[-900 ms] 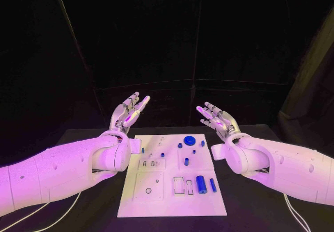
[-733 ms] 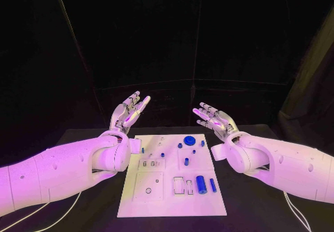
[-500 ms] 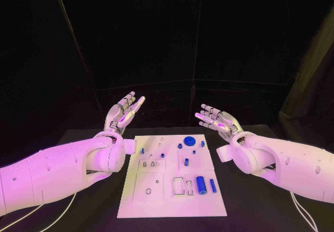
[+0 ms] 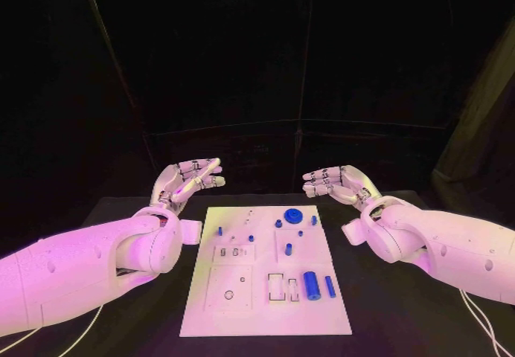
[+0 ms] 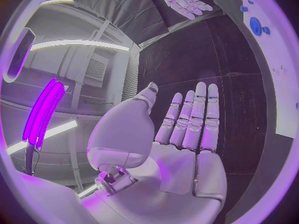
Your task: Assemble the parts on the task board
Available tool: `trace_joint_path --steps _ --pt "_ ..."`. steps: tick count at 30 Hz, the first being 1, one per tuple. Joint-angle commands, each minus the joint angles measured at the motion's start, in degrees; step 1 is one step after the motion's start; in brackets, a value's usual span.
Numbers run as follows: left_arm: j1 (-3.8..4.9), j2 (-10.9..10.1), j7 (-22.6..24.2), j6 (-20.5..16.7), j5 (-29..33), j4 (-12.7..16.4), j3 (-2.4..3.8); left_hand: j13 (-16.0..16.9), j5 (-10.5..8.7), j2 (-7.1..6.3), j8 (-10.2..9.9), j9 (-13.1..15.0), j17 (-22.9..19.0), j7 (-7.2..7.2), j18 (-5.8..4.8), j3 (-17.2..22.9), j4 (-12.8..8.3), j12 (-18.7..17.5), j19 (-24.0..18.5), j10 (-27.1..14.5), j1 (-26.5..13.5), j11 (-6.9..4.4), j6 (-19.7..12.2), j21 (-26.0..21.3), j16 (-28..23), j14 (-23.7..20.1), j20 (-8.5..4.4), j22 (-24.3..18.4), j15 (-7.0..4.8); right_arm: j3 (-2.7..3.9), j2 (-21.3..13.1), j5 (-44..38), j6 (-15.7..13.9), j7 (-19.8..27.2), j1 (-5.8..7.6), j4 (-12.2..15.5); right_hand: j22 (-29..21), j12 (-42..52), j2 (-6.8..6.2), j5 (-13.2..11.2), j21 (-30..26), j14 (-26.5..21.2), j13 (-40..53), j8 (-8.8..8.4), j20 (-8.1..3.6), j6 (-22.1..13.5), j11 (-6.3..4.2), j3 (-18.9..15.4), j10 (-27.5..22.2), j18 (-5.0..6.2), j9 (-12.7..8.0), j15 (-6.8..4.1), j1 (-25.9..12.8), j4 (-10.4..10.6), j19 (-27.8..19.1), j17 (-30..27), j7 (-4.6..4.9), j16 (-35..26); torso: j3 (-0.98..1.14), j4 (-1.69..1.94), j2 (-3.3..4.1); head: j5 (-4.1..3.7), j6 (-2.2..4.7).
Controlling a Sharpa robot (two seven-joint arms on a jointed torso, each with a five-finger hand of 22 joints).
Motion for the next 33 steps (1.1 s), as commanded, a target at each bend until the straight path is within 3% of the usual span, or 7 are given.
trace_joint_path --steps 1,6,10,13,19,28,33 --pt "0.08 -0.98 -0.72 4.42 -3.20 1.71 0.04 -0.19 0.21 0.04 -0.48 -0.48 0.52 1.07 0.90 0.04 -1.19 0.24 2.45 2.36 1.25 -0.80 1.12 0.44 0.28 2.83 -0.87 -0.12 -0.87 0.08 0.10 -12.70 -0.02 -1.44 1.13 -0.47 0.39 -0.65 0.05 -0.18 1.49 4.02 -0.05 -0.28 -1.21 2.31 -0.76 0.07 2.63 0.82 -0.42 -1.15 0.72 -1.23 2.84 0.09 0.40 0.56 -0.10 0.52 1.87 -0.56 0.30" --pt "0.08 -2.79 -0.87 5.88 -4.03 5.09 0.04 -0.39 0.22 0.11 -1.11 -0.88 0.90 1.04 0.73 0.06 -2.81 -0.69 3.58 4.37 2.63 -1.04 2.89 -0.32 -1.04 3.80 -1.28 -0.93 -1.09 0.10 0.73 -22.71 0.56 -5.53 3.17 -1.89 1.78 -2.25 0.38 0.63 5.12 11.21 -0.07 -1.22 -3.71 4.98 -1.94 0.19 6.10 0.75 -0.71 -3.30 0.99 -3.86 7.69 0.52 -0.29 1.40 -0.11 1.21 4.09 -1.24 0.97" --pt "0.08 -3.57 -1.03 7.29 -4.23 6.88 0.04 -0.49 0.22 0.32 -1.75 -1.06 0.77 1.20 0.68 -0.05 -3.28 -1.67 3.07 4.55 2.75 -0.81 3.36 -1.35 -2.50 3.02 -1.01 -1.64 -0.75 0.14 1.55 -31.73 4.49 -11.54 4.56 -3.04 4.07 -2.85 -0.10 0.23 9.65 17.80 0.09 -1.70 -5.39 6.36 -2.97 -0.58 8.34 0.81 -0.65 -5.08 -0.02 -4.70 11.83 1.91 -0.96 4.01 -0.26 1.81 5.67 -1.03 1.13" --pt "0.09 -3.49 -1.18 7.97 -4.29 7.02 0.04 -0.51 0.21 0.45 -1.98 -1.08 0.75 1.22 0.68 -0.13 -3.32 -2.00 3.00 4.53 2.64 -0.76 3.46 -1.61 -2.89 2.89 -0.92 -1.85 -0.67 0.17 2.40 -38.16 6.66 -14.86 5.33 -3.85 6.60 -2.98 -0.24 0.02 14.20 22.54 0.04 -1.86 -7.18 7.92 -4.02 -1.30 10.97 0.61 -0.65 -6.70 -0.68 -5.11 14.63 3.86 -1.88 6.93 -0.41 2.13 6.46 -1.32 1.11" --pt "0.09 -3.04 -1.20 7.93 -4.31 7.10 0.04 -0.49 0.21 0.67 -2.62 -1.11 0.61 1.38 0.66 -0.42 -3.51 -2.77 2.53 4.69 2.38 -0.58 3.73 -2.48 -4.13 2.25 -0.64 -2.47 -0.37 0.24 3.88 -50.18 8.66 -20.05 6.20 -4.09 11.48 -4.12 -0.28 -0.47 22.33 28.62 0.22 -3.07 -8.99 9.57 -5.20 -2.83 14.19 0.61 -0.68 -8.45 -1.36 -5.22 16.74 8.54 -2.90 13.09 -0.75 2.56 7.91 -2.09 1.48" --pt "0.09 -3.18 -1.52 8.23 -4.30 8.53 0.05 -0.49 0.21 0.68 -2.66 -1.11 0.60 1.39 0.66 -0.44 -3.53 -2.82 2.51 4.71 2.38 -0.58 3.76 -2.53 -4.20 2.22 -0.62 -2.50 -0.35 0.30 4.97 -58.92 11.12 -23.86 6.58 -3.15 18.05 -4.84 -0.05 -0.32 32.40 28.41 0.21 -4.29 -9.59 10.22 -5.49 -5.42 13.24 0.51 -0.74 -8.69 -1.71 -5.25 16.22 18.18 -3.09 28.00 -0.90 2.84 9.20 -3.11 1.70" --pt "0.09 -3.13 -1.86 8.42 -4.30 8.91 0.05 -0.49 0.21 0.68 -2.68 -1.11 0.60 1.41 0.66 -0.45 -3.55 -2.84 2.51 4.72 2.38 -0.57 3.77 -2.55 -4.23 2.21 -0.61 -2.52 -0.35 0.31 5.74 -61.06 12.19 -24.67 6.68 -3.21 29.17 -4.64 0.05 0.07 41.88 28.13 0.28 -4.27 -9.29 8.37 -5.13 -6.38 11.26 -0.67 -0.75 -8.30 -1.26 -5.15 18.50 29.32 -3.08 39.50 -0.96 3.02 9.60 -3.35 1.73"
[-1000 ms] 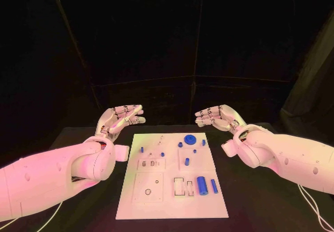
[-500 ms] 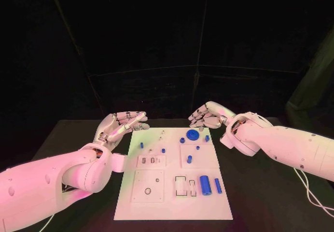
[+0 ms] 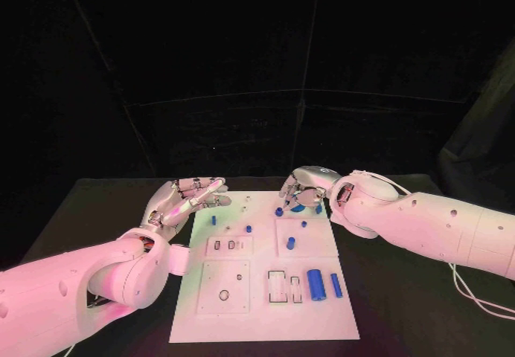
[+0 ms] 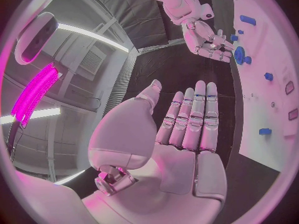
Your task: Assemble the parts on the task board
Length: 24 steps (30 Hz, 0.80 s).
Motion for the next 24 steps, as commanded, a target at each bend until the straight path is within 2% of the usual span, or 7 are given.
trace_joint_path --steps 1,9,12,16,24 --pt "0.10 0.08 -0.27 1.20 -0.55 0.25 0.06 -0.09 0.21 0.52 -0.26 -0.08 -0.08 0.30 0.69 -0.10 -0.41 -0.34 -0.12 0.18 0.00 0.06 0.47 -0.26 -0.41 -0.26 0.14 -0.10 -0.01 0.06 0.48 -5.74 2.82 -2.70 0.21 -0.06 5.18 -0.29 0.13 0.62 4.31 1.75 -0.06 -0.09 0.14 -0.98 0.18 -0.61 -1.34 -0.89 -0.06 0.35 0.24 -0.07 1.17 5.97 -0.07 5.89 -0.09 0.28 0.55 -0.16 -0.04" --pt "0.12 0.07 -0.65 1.19 0.29 0.27 0.05 -0.09 0.20 0.52 -0.31 -0.09 -0.08 0.34 0.70 -0.13 -0.42 -0.38 -0.11 0.19 -0.02 0.09 0.46 -0.29 -0.46 -0.26 0.15 -0.13 0.00 0.07 1.75 -7.21 4.33 -3.30 0.26 -0.83 10.76 -0.23 0.48 0.68 9.20 0.80 -0.10 -0.08 0.61 -1.07 0.46 -0.91 -2.79 -1.47 -0.03 0.72 0.60 -0.01 1.34 12.04 0.07 12.32 -0.14 0.53 0.90 -0.39 -0.25" --pt "0.14 -0.02 -0.79 1.29 0.39 0.45 0.05 -0.09 0.20 0.51 -0.32 -0.09 -0.08 0.34 0.70 -0.14 -0.42 -0.39 -0.10 0.19 -0.03 0.09 0.46 -0.29 -0.47 -0.26 0.15 -0.13 0.00 0.07 2.08 -7.48 4.74 -3.45 0.28 -1.09 12.51 -0.18 0.69 0.61 10.56 0.78 -0.09 -0.07 0.71 -1.01 0.49 -0.90 -2.82 -1.69 -0.03 0.74 0.71 -0.03 1.77 14.03 0.08 14.21 -0.17 0.56 1.12 -0.48 -0.08" --pt "0.16 0.02 -0.97 1.46 0.44 0.54 0.05 -0.09 0.20 0.51 -0.35 -0.09 -0.08 0.36 0.71 -0.16 -0.43 -0.42 -0.08 0.19 -0.04 0.10 0.45 -0.29 -0.50 -0.26 0.16 -0.14 0.01 0.07 2.55 -7.66 5.46 -3.60 0.29 -1.60 16.48 -0.15 1.48 0.11 13.35 1.21 -0.13 -0.10 0.80 -1.06 0.55 -0.52 -2.59 -2.28 -0.05 0.78 1.09 -0.12 3.41 18.19 0.18 17.93 -0.17 0.62 1.32 -0.55 -0.23" --pt "0.20 -0.09 -1.58 2.04 0.48 0.91 0.05 -0.11 0.20 0.49 -0.50 -0.11 -0.08 0.44 0.72 -0.24 -0.48 -0.57 0.02 0.14 -0.08 0.17 0.39 -0.32 -0.64 -0.27 0.19 -0.19 0.04 0.07 3.20 -7.94 7.02 -4.00 0.29 -2.40 18.33 -0.23 2.13 -0.30 14.82 1.03 -0.21 -0.08 0.92 -0.93 0.60 -0.04 -2.57 -2.51 -0.05 0.87 1.52 -0.22 3.83 19.78 0.30 19.67 -0.21 0.70 1.78 -0.59 -0.21"
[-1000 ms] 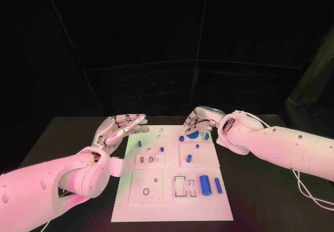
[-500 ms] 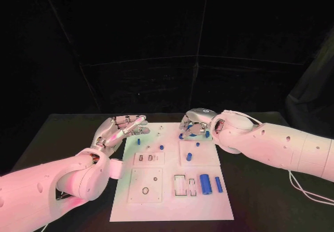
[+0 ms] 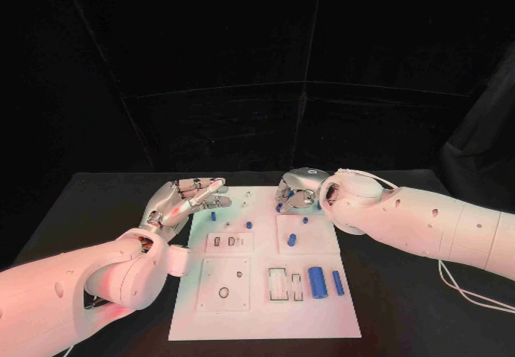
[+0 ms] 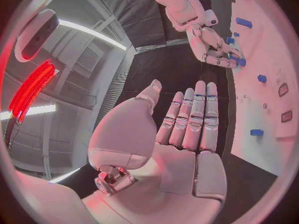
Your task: Assemble the parts on the task board
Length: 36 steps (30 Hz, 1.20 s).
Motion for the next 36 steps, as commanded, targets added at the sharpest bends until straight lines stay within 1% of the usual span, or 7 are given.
trace_joint_path --steps 1,5,15,21,27,34,36 --pt "0.09 -0.03 -0.38 1.31 0.14 0.26 0.05 -0.06 0.20 0.48 -0.30 -0.06 -0.09 0.46 0.73 -0.09 -0.33 -0.18 0.02 0.15 -0.08 0.17 0.42 -0.32 -0.19 -0.28 0.19 -0.08 0.03 0.05 0.23 -1.03 1.99 -0.58 0.14 -0.23 0.21 -0.25 0.75 -0.35 0.33 0.99 -0.09 -0.08 0.14 -0.04 0.21 0.29 -0.13 -0.70 -0.04 0.44 0.11 -0.04 0.34 0.14 0.19 0.35 -0.04 0.10 0.38 -0.05 0.04" --pt "0.12 -0.02 -0.59 1.48 0.14 0.21 0.05 -0.07 0.21 0.47 -0.38 -0.07 -0.09 0.48 0.74 -0.12 -0.39 -0.25 0.07 0.12 -0.06 0.19 0.39 -0.33 -0.26 -0.29 0.20 -0.10 0.05 0.05 0.60 -1.10 2.39 -0.61 0.14 -0.67 0.57 -0.30 1.16 -0.39 0.70 0.82 -0.14 -0.08 0.18 0.05 0.22 0.67 -0.23 -0.72 -0.04 0.47 0.46 -0.11 0.26 0.33 0.19 0.73 0.03 0.15 0.56 0.08 0.09" --pt "0.17 -0.03 -0.98 1.74 0.14 0.08 0.05 -0.08 0.20 0.46 -0.53 -0.08 -0.10 0.52 0.74 -0.15 -0.54 -0.41 0.16 0.06 0.03 0.23 0.33 -0.37 -0.41 -0.32 0.23 -0.15 0.08 0.04 0.86 -1.35 3.26 -0.52 0.14 -0.84 2.72 -0.21 2.21 -0.88 2.26 0.77 -0.16 0.06 0.19 0.72 0.08 1.92 0.13 -1.00 0.01 0.40 1.51 -0.21 0.88 2.16 0.04 2.54 0.02 0.16 0.90 0.07 0.07" --pt "0.18 0.04 -1.22 1.88 0.14 -0.10 0.05 -0.09 0.21 0.47 -0.65 -0.08 -0.11 0.57 0.74 -0.17 -0.63 -0.54 0.20 -0.01 0.08 0.27 0.28 -0.41 -0.53 -0.35 0.25 -0.20 0.11 0.04 0.97 -1.48 2.50 -0.10 0.14 -0.97 4.73 -0.03 3.32 -2.53 3.72 0.63 -0.13 0.29 -0.06 2.30 -0.36 3.42 1.87 -1.28 0.09 0.06 2.23 -0.22 1.59 2.78 -0.31 3.55 0.02 0.15 1.06 0.07 -0.01" --pt "0.19 0.09 -1.41 2.00 0.14 -0.24 0.05 -0.09 0.21 0.48 -0.72 -0.08 -0.11 0.60 0.74 -0.18 -0.69 -0.61 0.22 -0.06 0.11 0.30 0.25 -0.43 -0.59 -0.36 0.26 -0.23 0.13 0.04 0.99 -1.52 -1.06 0.29 0.14 -0.89 5.84 -0.03 4.00 -3.36 4.52 0.53 -0.11 0.41 -0.26 3.42 -0.60 5.00 2.97 -1.43 0.13 -0.13 3.28 -0.31 1.91 3.31 -0.34 4.16 0.00 0.23 1.18 -0.01 0.05" --pt "0.19 -0.01 -1.57 2.19 0.14 -0.21 0.05 -0.09 0.21 0.51 -0.79 -0.09 -0.11 0.62 0.73 -0.17 -0.75 -0.69 0.24 -0.10 0.15 0.32 0.22 -0.46 -0.65 -0.37 0.28 -0.26 0.15 0.09 0.21 -0.79 -7.48 0.96 0.13 1.24 6.93 -0.13 3.66 -3.65 5.30 0.57 -0.12 0.33 -0.32 4.12 -0.66 6.07 3.67 -1.61 0.11 -0.16 3.46 -0.25 2.30 3.87 -0.31 4.83 0.01 0.20 1.28 0.21 0.33" --pt "0.19 -0.04 -1.61 2.24 0.14 -0.22 0.05 -0.09 0.21 0.54 -0.83 -0.09 -0.11 0.63 0.73 -0.16 -0.80 -0.73 0.25 -0.11 0.19 0.33 0.21 -0.48 -0.69 -0.36 0.28 -0.28 0.15 0.55 0.20 -0.36 -9.24 0.56 0.13 1.66 7.04 -0.19 3.46 -3.72 5.39 0.57 -0.13 0.27 -0.32 4.14 -0.64 6.14 3.67 -1.63 0.09 -0.15 3.32 -0.22 2.32 3.93 -0.30 4.92 -0.04 0.16 1.27 0.28 0.49"
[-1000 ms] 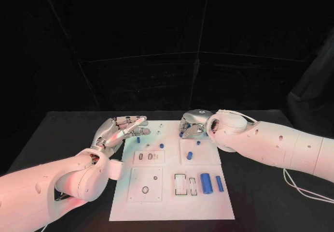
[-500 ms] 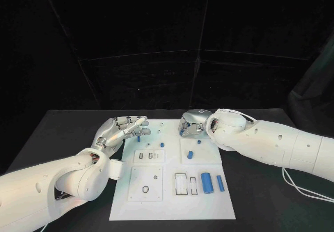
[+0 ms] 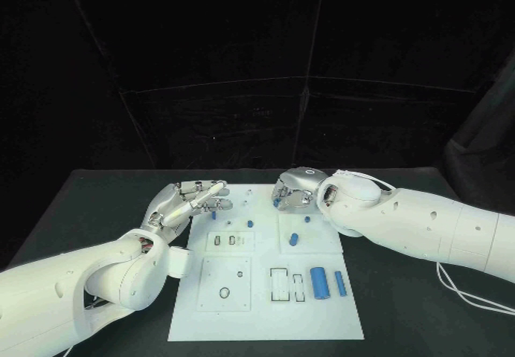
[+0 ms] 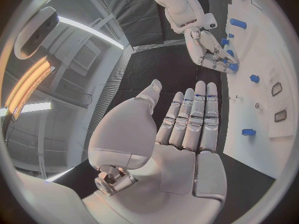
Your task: Assemble the parts on the task board
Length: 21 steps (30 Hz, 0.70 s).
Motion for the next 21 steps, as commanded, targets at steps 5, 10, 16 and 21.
trace_joint_path --steps 5,10,16,21 --pt "0.12 0.01 -0.11 1.09 0.00 -0.01 0.05 -0.06 0.21 0.54 -0.31 -0.06 -0.07 0.64 0.75 0.00 -0.31 -0.23 0.25 -0.11 0.19 0.33 0.21 -0.26 -0.24 -0.37 0.28 -0.06 0.15 1.17 1.39 1.03 -7.97 -0.66 0.20 -0.96 0.39 -0.30 -0.48 -0.88 0.61 0.52 0.01 -0.07 0.12 0.40 0.21 0.67 0.33 -0.77 0.05 -0.09 -0.42 0.06 0.47 0.12 0.05 0.47 -0.09 0.19 0.18 0.20 0.47" --pt "0.17 0.06 -0.17 1.20 0.00 0.00 0.05 -0.06 0.21 0.57 -0.36 -0.06 -0.07 0.64 0.75 0.02 -0.38 -0.28 0.26 -0.13 0.25 0.34 0.20 -0.28 -0.28 -0.36 0.29 -0.09 0.16 1.37 3.50 1.14 -8.56 -0.64 0.43 -3.32 0.53 -0.37 -0.68 -1.09 0.73 0.50 -0.01 -0.18 0.15 0.30 0.26 0.79 0.21 -0.78 0.01 -0.06 -0.83 0.09 0.46 0.21 0.08 0.62 -0.09 0.38 0.37 0.28 0.61" --pt "0.28 -0.04 -0.26 1.28 0.00 0.29 0.05 -0.06 0.21 0.57 -0.36 -0.06 -0.07 0.64 0.75 0.02 -0.38 -0.28 0.26 -0.13 0.25 0.34 0.20 -0.28 -0.28 -0.36 0.29 -0.09 0.16 1.43 5.96 1.17 -8.32 -0.42 0.90 -5.25 0.62 -0.40 -0.78 -1.16 0.80 0.52 -0.03 -0.23 0.18 0.23 0.29 0.87 0.10 -0.80 -0.01 -0.03 -1.06 0.11 0.46 0.40 0.09 0.78 -0.33 0.88 0.92 -0.07 0.96" --pt "0.35 -0.03 -0.30 1.29 0.00 0.34 0.05 -0.06 0.21 0.57 -0.36 -0.06 -0.07 0.64 0.75 0.02 -0.38 -0.28 0.26 -0.13 0.25 0.34 0.20 -0.28 -0.28 -0.36 0.29 -0.09 0.16 1.44 7.52 1.18 -7.53 -0.31 1.06 -6.45 0.70 -0.42 -0.85 -1.19 0.86 0.53 -0.03 -0.25 0.20 0.19 0.31 0.92 0.02 -0.81 -0.02 -0.01 -1.21 0.11 0.48 0.50 0.09 0.88 -0.48 1.10 1.23 -0.28 1.08"
